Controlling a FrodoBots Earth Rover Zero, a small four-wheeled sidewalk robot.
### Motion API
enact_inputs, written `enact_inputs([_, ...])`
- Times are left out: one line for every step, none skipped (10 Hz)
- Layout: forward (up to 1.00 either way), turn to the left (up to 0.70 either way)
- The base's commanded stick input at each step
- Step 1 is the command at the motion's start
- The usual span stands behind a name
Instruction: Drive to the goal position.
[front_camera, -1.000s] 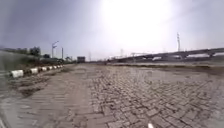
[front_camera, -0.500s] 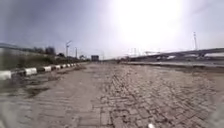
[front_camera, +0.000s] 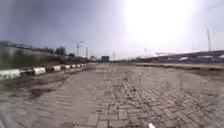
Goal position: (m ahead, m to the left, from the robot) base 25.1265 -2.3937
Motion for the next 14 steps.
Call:
enact_inputs([0.7, 0.0])
enact_inputs([0.7, 0.0])
enact_inputs([0.78, 0.0])
enact_inputs([0.85, 0.0])
enact_inputs([0.85, 0.0])
enact_inputs([0.85, 0.0])
enact_inputs([0.85, 0.0])
enact_inputs([0.85, 0.0])
enact_inputs([0.85, 0.0])
enact_inputs([0.85, 0.0])
enact_inputs([0.89, 0.0])
enact_inputs([1.0, 0.0])
enact_inputs([1.0, 0.0])
enact_inputs([1.0, 0.0])
